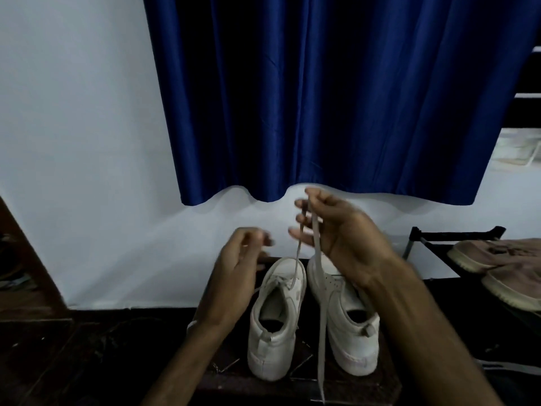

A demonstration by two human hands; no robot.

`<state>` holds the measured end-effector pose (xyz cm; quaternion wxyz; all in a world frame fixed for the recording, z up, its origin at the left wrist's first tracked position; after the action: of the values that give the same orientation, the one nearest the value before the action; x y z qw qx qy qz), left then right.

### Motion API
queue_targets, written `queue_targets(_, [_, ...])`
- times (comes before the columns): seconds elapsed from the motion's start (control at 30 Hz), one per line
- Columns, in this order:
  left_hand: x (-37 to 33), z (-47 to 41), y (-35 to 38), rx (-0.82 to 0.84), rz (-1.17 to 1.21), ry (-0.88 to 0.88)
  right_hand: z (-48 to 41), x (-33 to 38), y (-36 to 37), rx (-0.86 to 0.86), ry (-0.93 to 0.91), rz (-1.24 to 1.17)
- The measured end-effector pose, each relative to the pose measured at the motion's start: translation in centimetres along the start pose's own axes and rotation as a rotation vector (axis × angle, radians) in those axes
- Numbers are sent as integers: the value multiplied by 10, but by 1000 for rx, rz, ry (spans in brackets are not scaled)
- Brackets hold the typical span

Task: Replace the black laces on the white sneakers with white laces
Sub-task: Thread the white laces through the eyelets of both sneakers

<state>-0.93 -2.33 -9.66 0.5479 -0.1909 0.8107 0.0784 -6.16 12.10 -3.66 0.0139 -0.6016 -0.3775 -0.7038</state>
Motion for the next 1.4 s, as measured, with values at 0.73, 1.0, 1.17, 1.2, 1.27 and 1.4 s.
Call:
queue_targets(0.73, [-31, -34, 17, 301, -477, 69, -22, 10, -114, -421, 44, 1065])
queue_targets(1.0, [-32, -44, 34, 247, -733, 159, -32, -8, -65, -175, -228, 1115])
queue_targets(1.17, [-27, -45, 33, 234, -786, 157, -32, -26, -53, -37, -222, 862])
queue_targets(1.2, [-27, -45, 32, 231, -782, 154, -33, -26, -55, -32, -197, 814])
queue_targets(1.27, [-23, -44, 29, 237, -765, 135, -34, -31, -58, -1, -131, 747])
queue_targets(1.4, [-12, -36, 20, 245, -700, 92, -36, -39, -59, 30, -97, 738])
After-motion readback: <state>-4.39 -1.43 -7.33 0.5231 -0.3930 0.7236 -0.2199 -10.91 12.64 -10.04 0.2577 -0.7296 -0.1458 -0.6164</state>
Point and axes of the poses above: each hand's wrist, its own z-axis away from the middle knuckle, its own y-axis out of the palm, x = y × z, the point moved 7 cm from there along -z, towards the middle knuckle, and after that the axes turned 4 degrees about y, right-handed, at the moved point
